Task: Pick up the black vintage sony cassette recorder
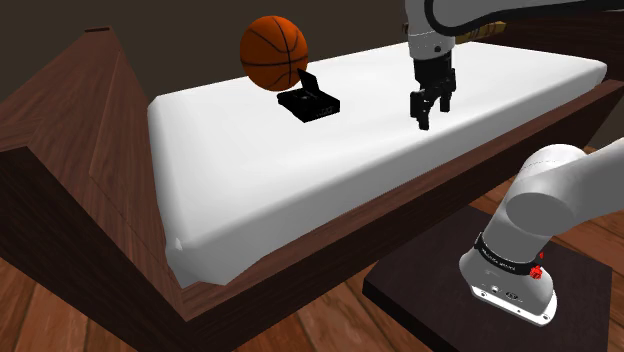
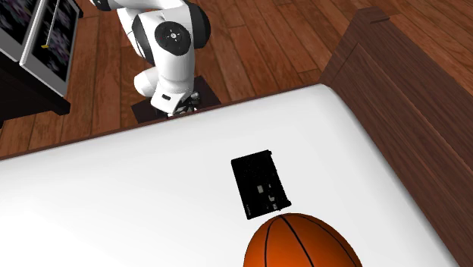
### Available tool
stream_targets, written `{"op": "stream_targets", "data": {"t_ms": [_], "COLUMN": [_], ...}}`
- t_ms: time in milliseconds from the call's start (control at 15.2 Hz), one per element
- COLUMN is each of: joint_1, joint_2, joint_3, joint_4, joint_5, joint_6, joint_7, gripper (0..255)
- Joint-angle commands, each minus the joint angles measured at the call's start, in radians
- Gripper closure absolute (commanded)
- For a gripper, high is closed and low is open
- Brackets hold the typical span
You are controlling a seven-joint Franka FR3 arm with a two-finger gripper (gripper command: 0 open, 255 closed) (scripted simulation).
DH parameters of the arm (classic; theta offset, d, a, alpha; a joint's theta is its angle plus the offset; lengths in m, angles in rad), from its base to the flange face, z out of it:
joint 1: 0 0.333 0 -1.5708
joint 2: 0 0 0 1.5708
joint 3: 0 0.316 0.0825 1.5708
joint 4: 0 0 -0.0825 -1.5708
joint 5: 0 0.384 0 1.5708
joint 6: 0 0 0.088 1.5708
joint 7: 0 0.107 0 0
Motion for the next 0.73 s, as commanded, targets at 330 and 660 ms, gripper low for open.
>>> {"op": "stream_targets", "data": {"t_ms": [330, 660], "joint_1": [-0.009, -0.019], "joint_2": [0.181, 0.359], "joint_3": [0.047, 0.089], "joint_4": [0.155, 0.338], "joint_5": [0.017, 0.013], "joint_6": [0.047, 0.064], "joint_7": [0.08, 0.16], "gripper": [0, 0]}}
